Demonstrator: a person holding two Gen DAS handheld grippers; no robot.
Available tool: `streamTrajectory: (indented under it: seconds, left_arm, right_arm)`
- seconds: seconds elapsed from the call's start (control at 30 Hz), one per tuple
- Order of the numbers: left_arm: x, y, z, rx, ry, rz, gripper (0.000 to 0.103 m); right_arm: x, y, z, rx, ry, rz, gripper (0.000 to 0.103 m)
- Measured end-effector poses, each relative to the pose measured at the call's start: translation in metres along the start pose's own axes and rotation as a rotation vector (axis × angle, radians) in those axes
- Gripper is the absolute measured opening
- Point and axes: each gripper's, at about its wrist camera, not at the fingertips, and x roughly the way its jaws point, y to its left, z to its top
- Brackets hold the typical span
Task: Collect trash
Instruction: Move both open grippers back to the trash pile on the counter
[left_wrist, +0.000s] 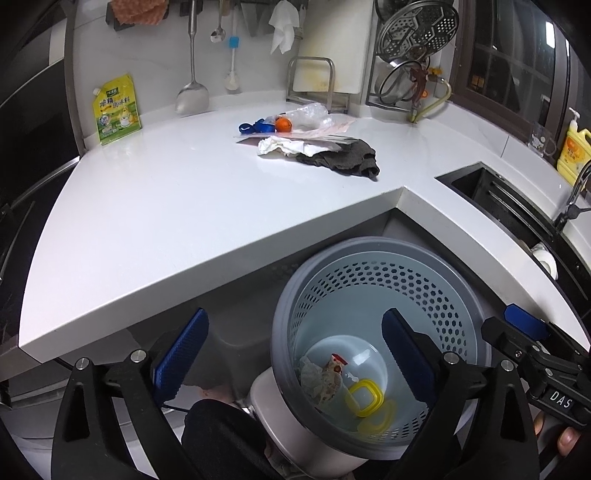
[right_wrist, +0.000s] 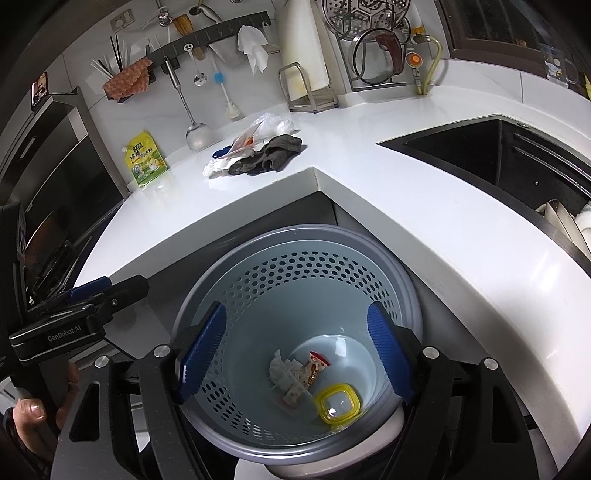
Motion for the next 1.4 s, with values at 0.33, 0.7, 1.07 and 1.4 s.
streamTrajectory:
  seconds: [0.33,0.7,1.07,1.4]
  left_arm:
    - [-0.009,0.003,0.020,-0.003,-0.060,0.006,0.096]
    - [-0.005,0.010,0.063,-0.020,-0.128,0.020,0.096]
    - [0.037,-0.006,0.116,-0.030,-0.144,0.016,0.097]
    - [0.089,-0.031,0.155,-0.018,-0.126,0.031,0.097]
  right_arm:
    - [-0.005,0.008,0.023,-0.026,-0.059,0.010,0.079]
    - [0.003,0.004,0.066,-0.059,-0.095,-0.001,0.079]
    - [0.031,-0.016,0.118,-0.054,-0.110,-0.050,0.079]
    - [0.055,-0.030,0.142,-0.007,-0.106,-0.014,0.079]
